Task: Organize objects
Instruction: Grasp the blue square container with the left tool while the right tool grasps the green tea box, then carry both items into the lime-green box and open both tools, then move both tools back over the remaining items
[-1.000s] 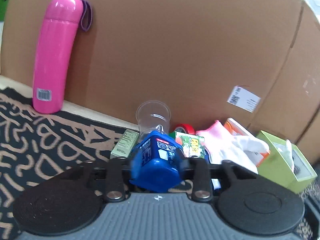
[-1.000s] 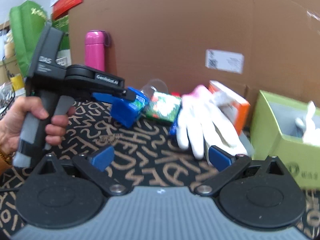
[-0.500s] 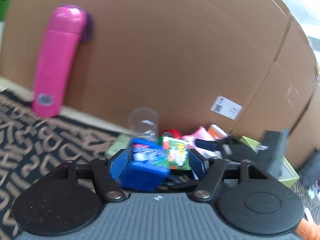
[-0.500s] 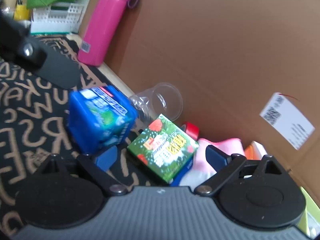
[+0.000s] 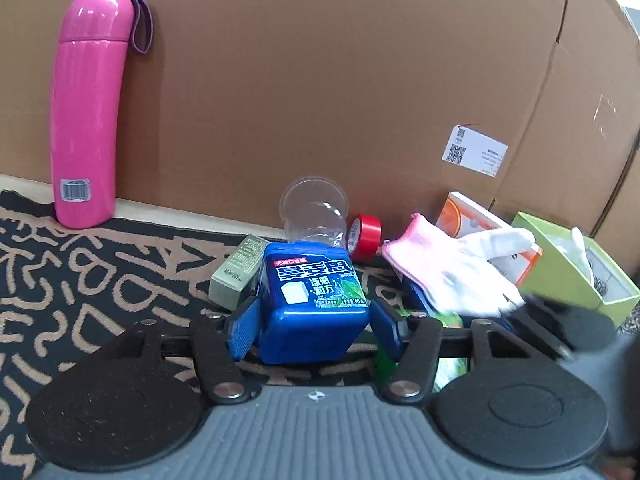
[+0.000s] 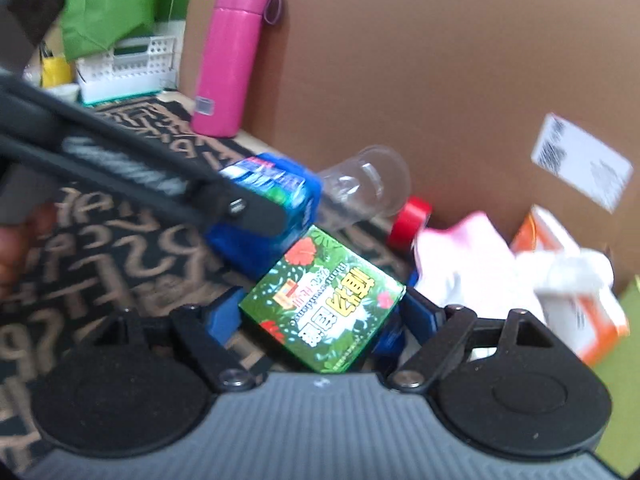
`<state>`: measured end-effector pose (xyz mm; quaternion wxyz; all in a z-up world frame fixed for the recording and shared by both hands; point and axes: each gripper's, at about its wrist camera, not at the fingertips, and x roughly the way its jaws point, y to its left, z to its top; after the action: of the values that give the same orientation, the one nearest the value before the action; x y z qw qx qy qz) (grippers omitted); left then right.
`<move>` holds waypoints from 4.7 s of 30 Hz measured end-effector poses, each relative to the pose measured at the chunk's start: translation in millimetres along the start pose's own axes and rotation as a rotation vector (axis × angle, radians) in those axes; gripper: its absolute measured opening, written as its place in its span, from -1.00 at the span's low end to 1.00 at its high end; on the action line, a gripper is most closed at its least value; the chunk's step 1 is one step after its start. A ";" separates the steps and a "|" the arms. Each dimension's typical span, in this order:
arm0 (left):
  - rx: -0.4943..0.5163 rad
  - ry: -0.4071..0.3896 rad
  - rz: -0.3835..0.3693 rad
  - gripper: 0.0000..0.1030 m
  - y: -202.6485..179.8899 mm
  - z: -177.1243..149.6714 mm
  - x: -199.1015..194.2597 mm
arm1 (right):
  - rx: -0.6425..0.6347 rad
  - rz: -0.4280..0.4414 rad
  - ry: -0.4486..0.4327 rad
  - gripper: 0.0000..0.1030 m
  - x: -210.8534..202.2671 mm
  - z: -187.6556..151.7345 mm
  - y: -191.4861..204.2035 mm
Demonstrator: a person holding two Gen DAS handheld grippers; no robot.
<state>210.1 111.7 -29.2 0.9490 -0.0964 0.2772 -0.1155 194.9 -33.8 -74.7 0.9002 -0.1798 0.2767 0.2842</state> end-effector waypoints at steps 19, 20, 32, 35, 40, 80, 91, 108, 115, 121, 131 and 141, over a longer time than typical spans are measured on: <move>0.069 0.063 -0.018 0.42 -36.6 -36.1 -78.2 | -0.062 0.194 -0.016 0.95 -106.1 -56.9 7.5; 0.077 0.066 -0.004 0.42 -38.3 -35.0 -74.8 | -0.083 0.200 -0.010 0.95 -104.0 -58.4 8.0; 0.069 0.075 0.040 0.17 -38.1 -34.7 -71.4 | 0.093 0.271 0.009 0.54 -107.1 -69.2 -9.9; 0.080 0.079 0.055 0.17 -42.0 -34.4 -70.9 | 0.094 0.248 -0.007 0.54 -101.9 -67.1 -9.6; 0.116 0.087 0.057 0.16 -46.5 -36.5 -75.2 | 0.097 0.225 -0.005 0.39 -100.2 -69.7 -7.1; 0.271 0.034 -0.259 0.16 -296.8 35.6 44.2 | 0.484 -0.446 -0.329 0.26 -231.3 -114.5 -224.9; 0.177 0.124 -0.238 0.63 -285.3 36.9 97.2 | 0.505 -0.460 -0.229 0.50 -170.9 -116.9 -272.6; 0.220 -0.049 -0.133 0.76 -267.3 18.3 -0.9 | 0.498 -0.537 -0.298 1.00 -228.0 -112.9 -230.4; 0.219 -0.044 -0.074 0.76 -249.6 -4.5 -28.9 | 0.537 -0.500 -0.298 1.00 -235.2 -114.2 -187.4; 0.141 -0.025 -0.034 0.76 -203.7 -28.2 -48.2 | 0.516 -0.423 -0.259 1.00 -223.9 -113.5 -147.0; -0.010 0.075 0.095 0.76 -116.1 -58.9 -53.6 | 0.416 -0.214 -0.112 1.00 -159.1 -101.4 -83.0; -0.058 0.051 0.173 0.76 -54.6 -46.8 -53.9 | 0.233 -0.136 -0.106 1.00 -88.2 -31.6 -58.1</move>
<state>131.3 68.7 -27.3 0.9448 -0.0966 0.3119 -0.0274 157.5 -130.3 -36.8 0.9455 -0.0770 0.2472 0.1972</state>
